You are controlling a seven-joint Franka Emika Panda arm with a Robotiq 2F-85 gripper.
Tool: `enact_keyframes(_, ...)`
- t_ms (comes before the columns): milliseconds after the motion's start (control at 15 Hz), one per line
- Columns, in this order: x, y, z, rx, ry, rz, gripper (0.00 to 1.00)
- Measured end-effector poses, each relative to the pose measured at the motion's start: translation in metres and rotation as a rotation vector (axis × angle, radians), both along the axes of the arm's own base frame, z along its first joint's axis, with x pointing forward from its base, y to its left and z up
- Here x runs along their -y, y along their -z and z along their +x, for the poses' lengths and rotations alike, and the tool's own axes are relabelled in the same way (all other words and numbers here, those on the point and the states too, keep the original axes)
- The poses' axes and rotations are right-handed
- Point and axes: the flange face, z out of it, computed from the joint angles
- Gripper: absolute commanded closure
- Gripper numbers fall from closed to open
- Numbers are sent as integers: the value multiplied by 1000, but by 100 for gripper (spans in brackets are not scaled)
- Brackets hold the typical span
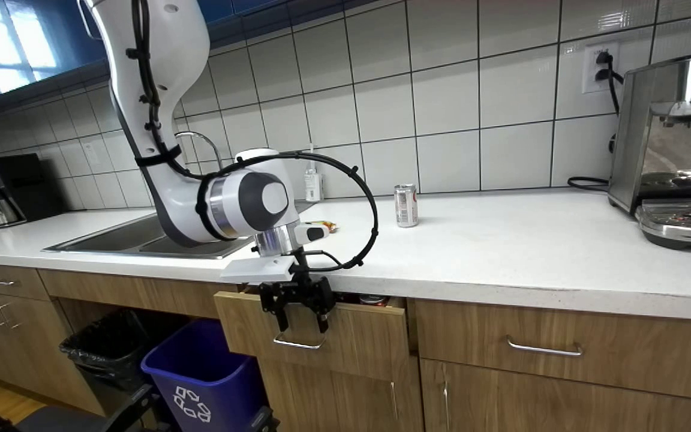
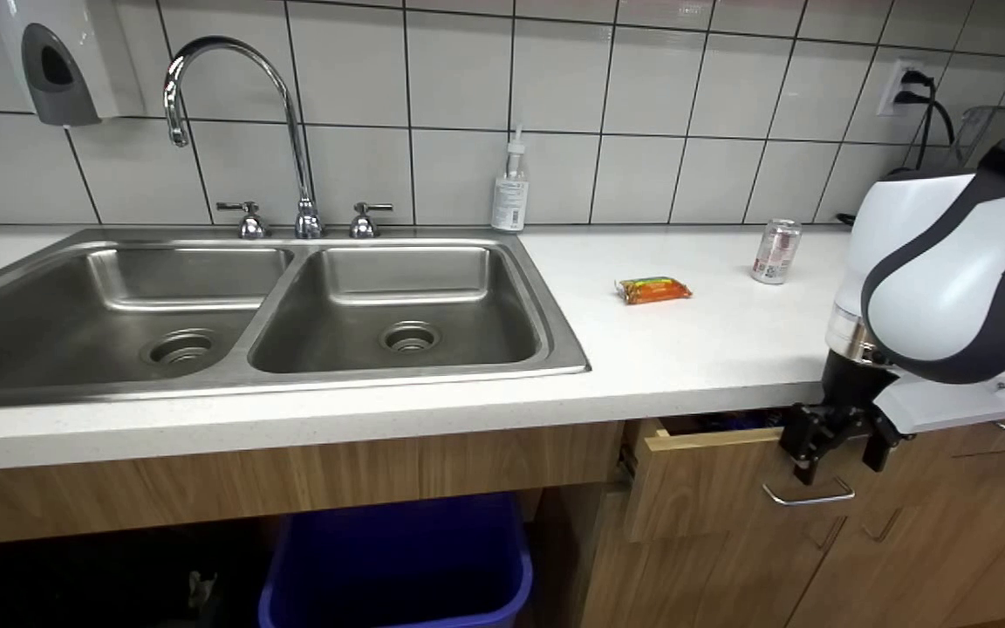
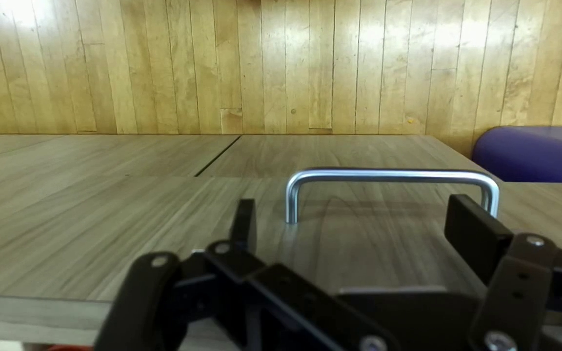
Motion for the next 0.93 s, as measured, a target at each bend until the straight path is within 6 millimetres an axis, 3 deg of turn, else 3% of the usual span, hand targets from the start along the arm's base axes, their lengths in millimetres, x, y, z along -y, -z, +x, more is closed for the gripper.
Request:
enact_keyframes(667, -6, -4, 9, 17, -15, -1, 0)
enact_keyframes(933, -17, -18, 8, 37, -34, 1, 0)
